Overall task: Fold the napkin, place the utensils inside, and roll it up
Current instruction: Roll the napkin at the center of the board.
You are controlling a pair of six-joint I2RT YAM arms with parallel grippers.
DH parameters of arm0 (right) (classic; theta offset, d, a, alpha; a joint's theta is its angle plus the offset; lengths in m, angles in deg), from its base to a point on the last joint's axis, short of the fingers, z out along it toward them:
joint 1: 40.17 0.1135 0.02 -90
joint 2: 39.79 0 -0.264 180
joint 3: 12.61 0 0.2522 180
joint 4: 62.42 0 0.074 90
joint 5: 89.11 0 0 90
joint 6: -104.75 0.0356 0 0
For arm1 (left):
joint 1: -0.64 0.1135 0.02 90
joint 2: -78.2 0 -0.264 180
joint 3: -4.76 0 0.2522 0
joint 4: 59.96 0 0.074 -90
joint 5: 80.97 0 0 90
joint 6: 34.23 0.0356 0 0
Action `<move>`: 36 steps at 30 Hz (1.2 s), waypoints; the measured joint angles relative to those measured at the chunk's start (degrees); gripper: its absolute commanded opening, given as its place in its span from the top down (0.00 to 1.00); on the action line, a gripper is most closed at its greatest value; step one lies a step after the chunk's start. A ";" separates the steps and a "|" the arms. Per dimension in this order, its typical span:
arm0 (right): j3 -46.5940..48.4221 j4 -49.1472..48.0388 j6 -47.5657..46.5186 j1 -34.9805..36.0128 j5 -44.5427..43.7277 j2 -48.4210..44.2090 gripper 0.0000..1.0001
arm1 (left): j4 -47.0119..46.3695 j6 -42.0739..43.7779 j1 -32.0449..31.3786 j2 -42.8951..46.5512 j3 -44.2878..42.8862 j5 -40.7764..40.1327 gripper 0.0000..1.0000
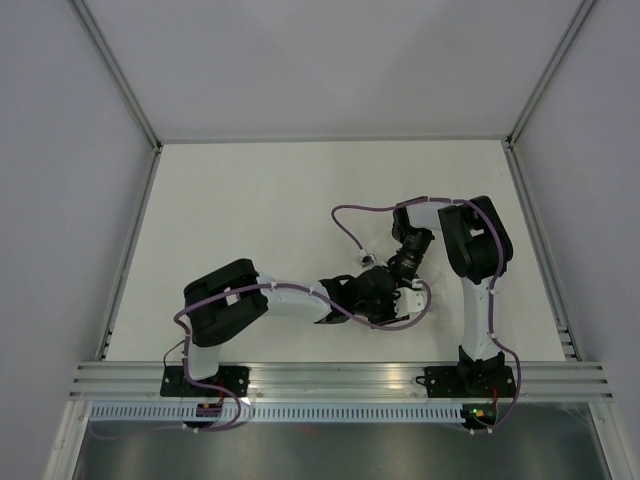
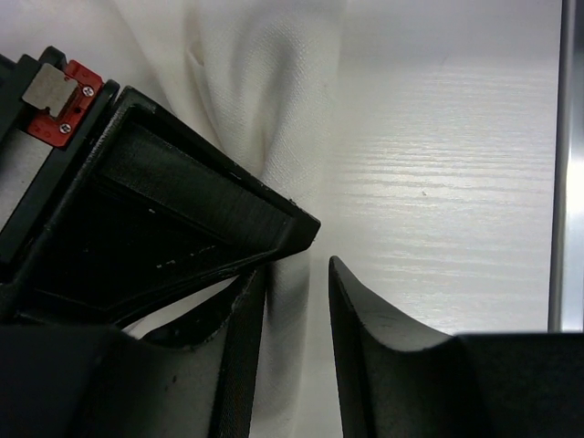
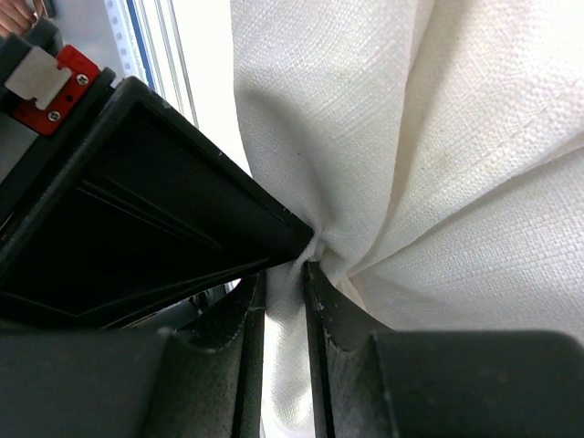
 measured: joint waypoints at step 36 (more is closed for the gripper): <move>0.35 1.38 0.72 -0.70 -1.99 0.79 0.85 | 5.49 3.48 0.07 -3.54 -5.42 0.48 0.98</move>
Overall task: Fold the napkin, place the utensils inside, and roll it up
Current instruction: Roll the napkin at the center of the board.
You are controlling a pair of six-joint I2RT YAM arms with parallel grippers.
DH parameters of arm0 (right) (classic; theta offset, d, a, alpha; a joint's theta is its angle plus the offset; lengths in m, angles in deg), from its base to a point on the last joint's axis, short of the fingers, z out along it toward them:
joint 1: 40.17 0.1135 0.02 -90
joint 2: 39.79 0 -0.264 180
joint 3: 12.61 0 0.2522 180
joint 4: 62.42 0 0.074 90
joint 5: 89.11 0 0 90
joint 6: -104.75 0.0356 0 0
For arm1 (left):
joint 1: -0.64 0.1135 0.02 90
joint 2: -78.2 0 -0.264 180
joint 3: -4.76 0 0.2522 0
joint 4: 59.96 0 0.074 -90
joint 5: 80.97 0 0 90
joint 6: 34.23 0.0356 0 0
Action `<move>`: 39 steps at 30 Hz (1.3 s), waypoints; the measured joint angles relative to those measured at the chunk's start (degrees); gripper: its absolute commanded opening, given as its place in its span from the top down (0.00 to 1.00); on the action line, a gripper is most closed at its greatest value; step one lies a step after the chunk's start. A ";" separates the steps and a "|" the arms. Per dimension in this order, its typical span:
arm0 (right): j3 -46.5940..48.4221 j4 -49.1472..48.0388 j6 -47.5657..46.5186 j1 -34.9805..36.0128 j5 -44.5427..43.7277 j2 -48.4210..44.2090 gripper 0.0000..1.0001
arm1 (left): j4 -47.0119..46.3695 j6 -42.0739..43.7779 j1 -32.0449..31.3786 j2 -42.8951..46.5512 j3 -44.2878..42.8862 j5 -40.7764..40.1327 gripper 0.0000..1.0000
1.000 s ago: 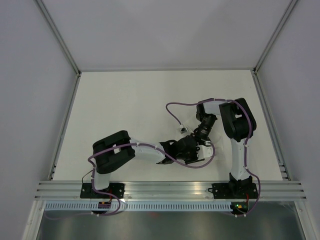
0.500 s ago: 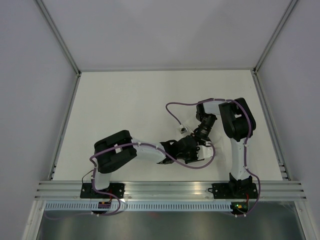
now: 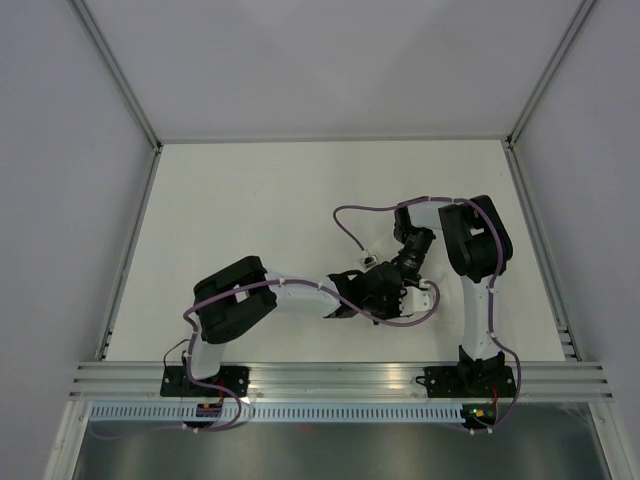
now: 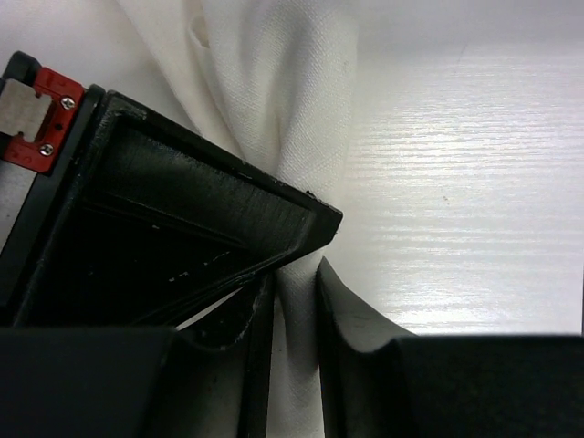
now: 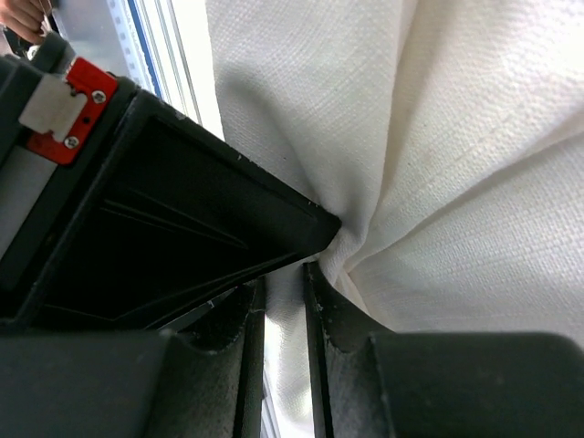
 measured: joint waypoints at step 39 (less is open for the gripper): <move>-1.33 -42.62 35.52 -23.91 -0.85 -20.44 0.51 | 12.70 -16.96 9.64 -6.08 -8.96 29.24 0.98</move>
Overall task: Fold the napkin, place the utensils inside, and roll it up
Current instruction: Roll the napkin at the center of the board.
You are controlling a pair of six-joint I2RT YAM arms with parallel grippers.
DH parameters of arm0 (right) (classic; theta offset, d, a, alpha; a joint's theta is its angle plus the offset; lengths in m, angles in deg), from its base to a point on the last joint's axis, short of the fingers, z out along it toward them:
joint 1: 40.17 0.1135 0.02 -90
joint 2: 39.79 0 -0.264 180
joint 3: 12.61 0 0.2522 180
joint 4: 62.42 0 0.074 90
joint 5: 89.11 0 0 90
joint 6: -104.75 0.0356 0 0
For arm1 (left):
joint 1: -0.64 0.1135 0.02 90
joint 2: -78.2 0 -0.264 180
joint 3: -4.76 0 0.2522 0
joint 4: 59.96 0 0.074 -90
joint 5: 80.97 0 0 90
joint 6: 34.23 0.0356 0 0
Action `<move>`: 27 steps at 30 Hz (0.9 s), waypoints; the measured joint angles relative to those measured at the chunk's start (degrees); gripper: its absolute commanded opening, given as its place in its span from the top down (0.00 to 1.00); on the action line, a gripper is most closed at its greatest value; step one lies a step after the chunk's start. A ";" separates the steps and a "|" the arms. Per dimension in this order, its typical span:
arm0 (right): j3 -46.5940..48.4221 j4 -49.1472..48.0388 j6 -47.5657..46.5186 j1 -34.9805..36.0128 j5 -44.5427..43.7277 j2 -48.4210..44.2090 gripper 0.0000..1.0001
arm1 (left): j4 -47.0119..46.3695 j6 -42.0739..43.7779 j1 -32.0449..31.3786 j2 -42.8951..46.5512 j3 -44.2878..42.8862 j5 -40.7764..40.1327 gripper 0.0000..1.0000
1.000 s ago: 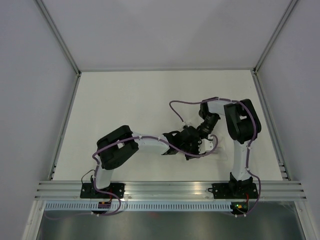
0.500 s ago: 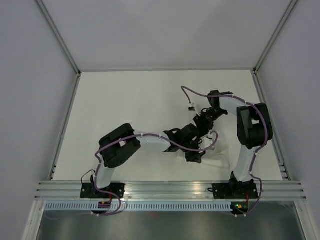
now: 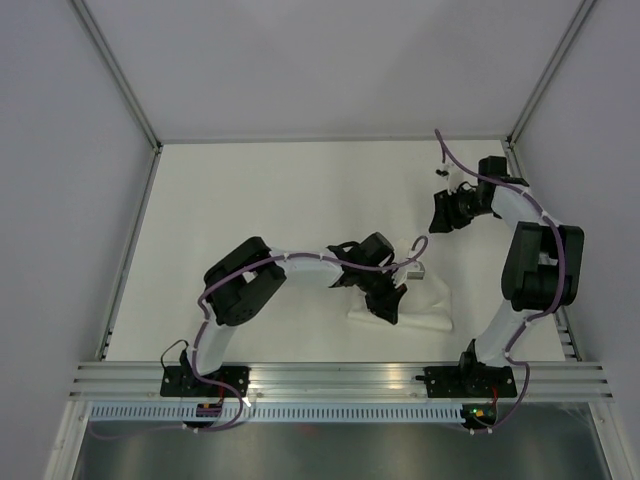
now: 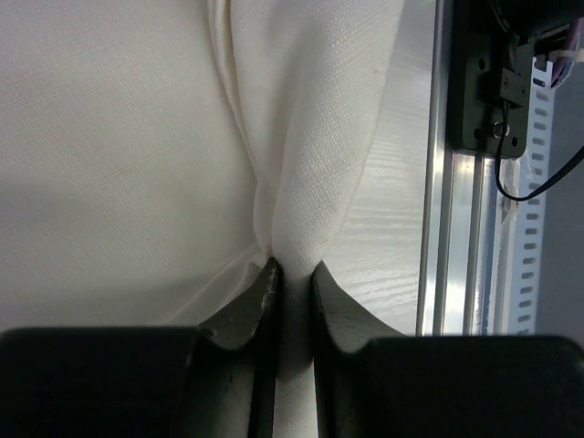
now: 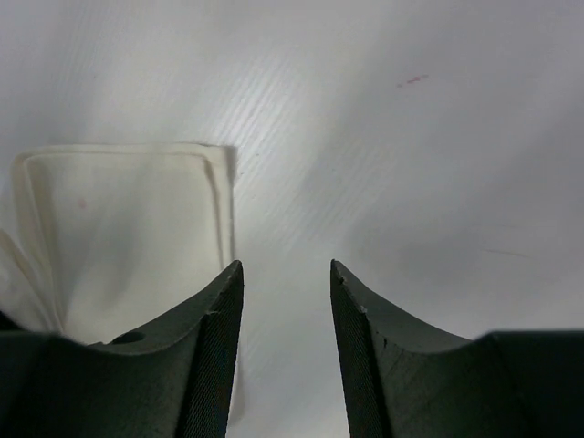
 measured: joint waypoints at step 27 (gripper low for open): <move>-9.14 13.20 -23.80 -5.55 7.87 -29.38 0.50 | 20.33 -15.37 9.31 -15.58 -19.17 18.78 0.97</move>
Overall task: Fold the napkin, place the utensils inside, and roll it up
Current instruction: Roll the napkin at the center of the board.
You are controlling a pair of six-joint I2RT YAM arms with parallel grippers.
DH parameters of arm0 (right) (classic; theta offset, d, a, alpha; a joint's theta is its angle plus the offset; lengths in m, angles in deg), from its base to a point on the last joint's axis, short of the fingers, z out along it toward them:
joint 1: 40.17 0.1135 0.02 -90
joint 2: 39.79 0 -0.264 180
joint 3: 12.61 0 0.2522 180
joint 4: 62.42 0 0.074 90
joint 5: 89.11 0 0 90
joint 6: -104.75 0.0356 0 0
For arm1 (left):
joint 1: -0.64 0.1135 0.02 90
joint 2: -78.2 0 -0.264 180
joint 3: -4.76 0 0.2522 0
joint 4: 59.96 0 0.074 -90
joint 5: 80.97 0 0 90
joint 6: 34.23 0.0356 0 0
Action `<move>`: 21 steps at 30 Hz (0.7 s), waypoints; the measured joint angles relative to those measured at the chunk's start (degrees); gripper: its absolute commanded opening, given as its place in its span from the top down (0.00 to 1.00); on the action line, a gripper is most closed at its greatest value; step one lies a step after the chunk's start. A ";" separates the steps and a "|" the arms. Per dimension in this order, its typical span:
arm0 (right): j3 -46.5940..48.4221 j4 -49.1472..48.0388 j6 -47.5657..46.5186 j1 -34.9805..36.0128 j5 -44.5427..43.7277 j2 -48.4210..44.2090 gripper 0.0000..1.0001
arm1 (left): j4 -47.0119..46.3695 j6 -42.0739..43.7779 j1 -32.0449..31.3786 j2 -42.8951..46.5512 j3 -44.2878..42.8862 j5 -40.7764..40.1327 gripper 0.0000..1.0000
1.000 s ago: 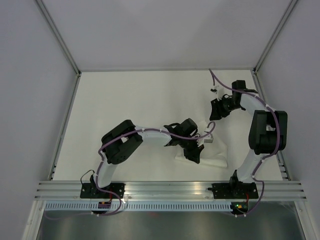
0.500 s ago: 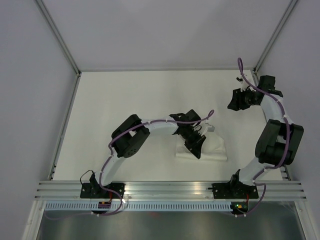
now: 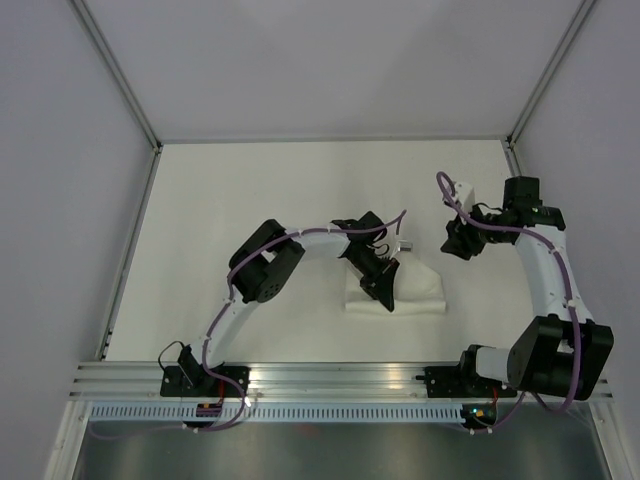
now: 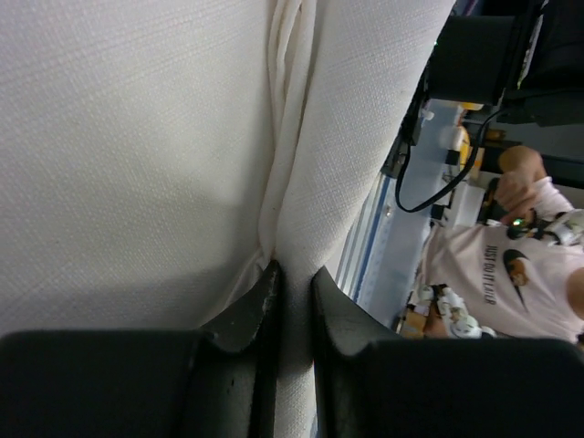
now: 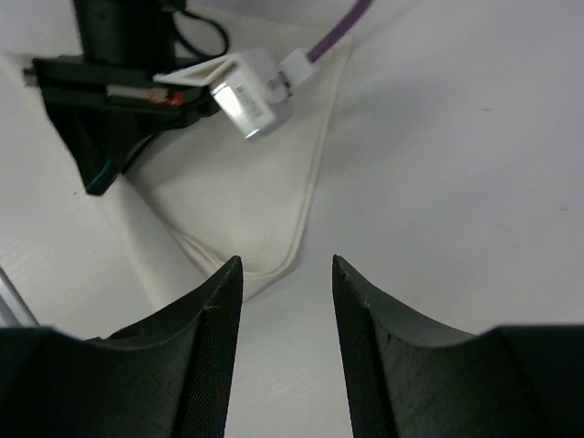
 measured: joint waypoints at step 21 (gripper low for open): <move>-17.14 2.43 -9.14 24.48 -5.51 -0.35 0.47 | 0.00 -9.35 2.38 -5.75 -2.73 8.72 0.97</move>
